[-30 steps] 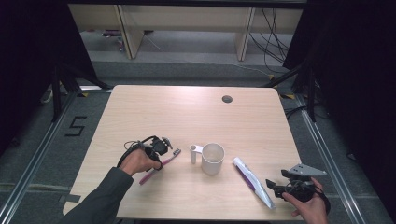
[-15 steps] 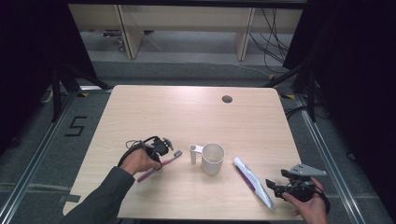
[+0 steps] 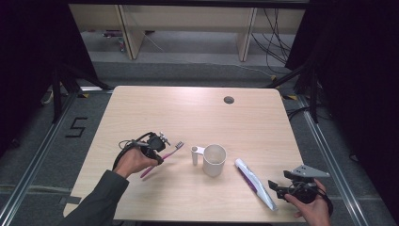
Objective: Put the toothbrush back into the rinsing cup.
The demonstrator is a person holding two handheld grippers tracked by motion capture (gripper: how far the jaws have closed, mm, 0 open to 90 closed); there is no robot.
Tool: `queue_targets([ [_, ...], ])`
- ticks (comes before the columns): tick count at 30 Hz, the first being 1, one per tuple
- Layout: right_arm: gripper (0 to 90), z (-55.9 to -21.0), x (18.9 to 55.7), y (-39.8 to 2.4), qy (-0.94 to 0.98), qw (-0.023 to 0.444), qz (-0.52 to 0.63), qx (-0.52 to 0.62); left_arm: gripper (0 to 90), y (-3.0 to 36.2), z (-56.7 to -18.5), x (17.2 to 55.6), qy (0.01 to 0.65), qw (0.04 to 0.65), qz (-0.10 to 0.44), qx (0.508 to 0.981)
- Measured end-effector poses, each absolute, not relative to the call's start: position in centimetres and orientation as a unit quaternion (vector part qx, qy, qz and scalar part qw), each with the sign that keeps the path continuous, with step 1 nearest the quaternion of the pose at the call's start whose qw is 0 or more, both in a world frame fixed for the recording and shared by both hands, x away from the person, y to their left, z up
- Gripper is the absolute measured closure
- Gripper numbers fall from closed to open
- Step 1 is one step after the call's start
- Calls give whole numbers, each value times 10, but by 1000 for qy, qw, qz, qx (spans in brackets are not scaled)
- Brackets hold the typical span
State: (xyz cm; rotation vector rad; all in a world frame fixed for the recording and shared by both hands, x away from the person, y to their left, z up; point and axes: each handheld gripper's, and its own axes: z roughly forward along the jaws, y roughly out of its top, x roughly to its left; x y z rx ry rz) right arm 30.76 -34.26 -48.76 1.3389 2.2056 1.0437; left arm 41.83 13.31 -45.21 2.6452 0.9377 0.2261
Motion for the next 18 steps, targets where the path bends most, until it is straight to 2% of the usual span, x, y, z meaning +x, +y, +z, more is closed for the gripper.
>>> queue_targets([
  [4,233,-488,308,-343,779,179,368,475,829,137,-441,413,330,224,99,912],
  [9,233,-488,307,-342,777,174,368,479,830,138,-435,408,332,272,105,897],
  [13,233,-487,307,-343,778,174,369,478,829,139,-432,402,338,338,121,870],
  [17,234,-488,307,-342,774,166,368,487,830,141,-431,401,350,379,138,846],
  [18,234,-488,307,-342,775,176,370,482,830,142,-431,400,354,385,141,841],
])
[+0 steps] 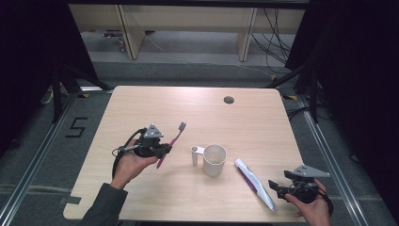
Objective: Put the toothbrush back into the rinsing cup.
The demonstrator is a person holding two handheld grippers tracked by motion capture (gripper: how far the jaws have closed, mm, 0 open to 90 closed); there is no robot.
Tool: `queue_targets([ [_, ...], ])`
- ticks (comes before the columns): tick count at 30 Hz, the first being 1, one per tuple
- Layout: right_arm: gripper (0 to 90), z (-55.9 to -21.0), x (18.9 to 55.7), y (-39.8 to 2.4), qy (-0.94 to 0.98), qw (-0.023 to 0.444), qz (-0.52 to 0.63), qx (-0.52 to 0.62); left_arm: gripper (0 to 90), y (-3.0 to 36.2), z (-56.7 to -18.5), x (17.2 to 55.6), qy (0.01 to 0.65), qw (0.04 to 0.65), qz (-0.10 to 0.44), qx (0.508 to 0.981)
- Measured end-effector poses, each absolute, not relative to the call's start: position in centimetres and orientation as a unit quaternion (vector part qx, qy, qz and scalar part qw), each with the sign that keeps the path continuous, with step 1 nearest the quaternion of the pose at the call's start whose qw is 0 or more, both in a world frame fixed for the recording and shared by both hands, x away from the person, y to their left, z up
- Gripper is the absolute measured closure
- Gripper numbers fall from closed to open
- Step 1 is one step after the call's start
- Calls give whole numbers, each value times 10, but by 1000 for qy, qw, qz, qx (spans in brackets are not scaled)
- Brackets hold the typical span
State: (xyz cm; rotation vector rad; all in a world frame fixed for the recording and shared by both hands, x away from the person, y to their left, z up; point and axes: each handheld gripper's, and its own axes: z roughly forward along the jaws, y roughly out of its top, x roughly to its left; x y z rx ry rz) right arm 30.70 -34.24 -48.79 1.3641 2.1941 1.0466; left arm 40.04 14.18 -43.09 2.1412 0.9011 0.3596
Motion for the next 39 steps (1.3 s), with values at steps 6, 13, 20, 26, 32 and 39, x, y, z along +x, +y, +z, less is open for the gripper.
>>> queue_targets([
  [6,234,-488,309,-344,778,181,371,473,829,144,-431,400,372,436,158,804],
  [13,234,-488,309,-344,778,181,371,474,830,145,-427,400,387,485,181,763],
  [20,234,-488,308,-344,777,176,372,477,830,143,-427,398,387,517,184,740],
  [26,234,-488,308,-344,776,174,373,477,830,138,-425,395,380,542,185,726],
  [32,234,-487,307,-343,771,170,371,489,830,130,-420,392,370,573,184,708],
  [39,234,-487,308,-345,778,179,369,476,830,121,-413,390,356,596,185,695],
])
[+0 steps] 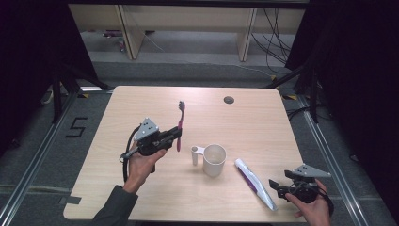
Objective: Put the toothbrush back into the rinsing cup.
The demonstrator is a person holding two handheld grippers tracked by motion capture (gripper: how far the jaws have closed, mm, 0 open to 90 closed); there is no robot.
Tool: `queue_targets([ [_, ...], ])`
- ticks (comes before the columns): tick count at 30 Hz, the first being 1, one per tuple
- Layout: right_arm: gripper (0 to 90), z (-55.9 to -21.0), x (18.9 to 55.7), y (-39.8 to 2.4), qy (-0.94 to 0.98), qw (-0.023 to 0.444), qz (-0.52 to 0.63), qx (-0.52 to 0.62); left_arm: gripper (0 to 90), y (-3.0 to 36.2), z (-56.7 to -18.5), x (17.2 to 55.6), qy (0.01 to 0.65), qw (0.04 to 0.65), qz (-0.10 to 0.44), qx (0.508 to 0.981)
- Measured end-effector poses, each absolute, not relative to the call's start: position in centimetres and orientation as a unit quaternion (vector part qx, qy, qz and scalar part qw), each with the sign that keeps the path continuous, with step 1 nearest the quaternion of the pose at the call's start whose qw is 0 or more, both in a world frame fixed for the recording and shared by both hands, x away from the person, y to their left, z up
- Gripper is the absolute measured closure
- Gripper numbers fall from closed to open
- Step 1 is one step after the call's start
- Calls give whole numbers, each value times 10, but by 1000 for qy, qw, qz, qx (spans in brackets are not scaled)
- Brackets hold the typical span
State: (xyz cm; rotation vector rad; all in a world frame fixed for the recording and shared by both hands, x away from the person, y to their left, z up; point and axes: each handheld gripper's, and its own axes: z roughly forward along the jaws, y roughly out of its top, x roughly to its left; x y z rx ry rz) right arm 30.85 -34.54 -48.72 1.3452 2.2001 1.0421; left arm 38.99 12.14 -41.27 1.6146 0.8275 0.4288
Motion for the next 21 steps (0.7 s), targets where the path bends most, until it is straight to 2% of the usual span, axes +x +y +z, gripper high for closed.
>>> queue_targets([
  [21,235,-487,309,-345,779,185,369,473,830,95,-405,394,328,613,172,698],
])
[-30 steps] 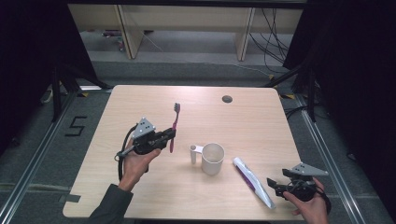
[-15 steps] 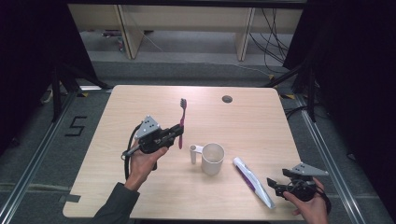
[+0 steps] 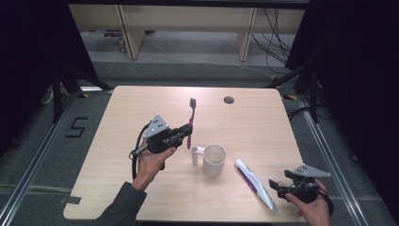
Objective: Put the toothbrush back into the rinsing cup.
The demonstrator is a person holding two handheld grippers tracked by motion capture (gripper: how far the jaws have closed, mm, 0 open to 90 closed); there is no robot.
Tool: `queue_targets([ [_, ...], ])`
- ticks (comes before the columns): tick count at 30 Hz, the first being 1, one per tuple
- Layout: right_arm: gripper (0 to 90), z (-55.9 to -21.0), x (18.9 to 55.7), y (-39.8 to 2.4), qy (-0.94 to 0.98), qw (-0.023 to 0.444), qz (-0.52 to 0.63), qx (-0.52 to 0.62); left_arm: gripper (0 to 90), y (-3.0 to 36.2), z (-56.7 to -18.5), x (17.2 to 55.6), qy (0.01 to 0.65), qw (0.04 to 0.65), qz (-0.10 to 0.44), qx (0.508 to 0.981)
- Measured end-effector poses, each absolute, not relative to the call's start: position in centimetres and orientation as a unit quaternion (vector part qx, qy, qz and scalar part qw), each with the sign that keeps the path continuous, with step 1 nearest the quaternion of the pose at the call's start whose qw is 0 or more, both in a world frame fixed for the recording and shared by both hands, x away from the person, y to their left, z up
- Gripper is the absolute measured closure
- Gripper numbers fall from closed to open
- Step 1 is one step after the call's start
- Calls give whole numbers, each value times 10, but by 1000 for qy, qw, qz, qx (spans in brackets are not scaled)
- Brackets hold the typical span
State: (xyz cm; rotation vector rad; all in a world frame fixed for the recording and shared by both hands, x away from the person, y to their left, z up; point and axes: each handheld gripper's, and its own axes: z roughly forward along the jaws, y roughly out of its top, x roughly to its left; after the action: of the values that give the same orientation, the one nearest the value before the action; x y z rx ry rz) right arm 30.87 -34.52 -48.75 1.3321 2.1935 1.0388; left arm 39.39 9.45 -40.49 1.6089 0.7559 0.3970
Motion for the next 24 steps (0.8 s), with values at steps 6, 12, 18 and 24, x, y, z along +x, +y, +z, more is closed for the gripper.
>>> queue_targets([
  [6,235,-487,306,-343,771,170,370,489,830,84,-408,397,325,611,167,703],
  [12,235,-487,308,-344,775,173,371,481,829,80,-410,400,324,609,165,705],
  [18,235,-488,308,-344,776,175,371,479,829,79,-416,400,326,604,164,708],
  [24,235,-488,308,-344,777,182,371,474,828,78,-423,400,328,599,163,712],
])
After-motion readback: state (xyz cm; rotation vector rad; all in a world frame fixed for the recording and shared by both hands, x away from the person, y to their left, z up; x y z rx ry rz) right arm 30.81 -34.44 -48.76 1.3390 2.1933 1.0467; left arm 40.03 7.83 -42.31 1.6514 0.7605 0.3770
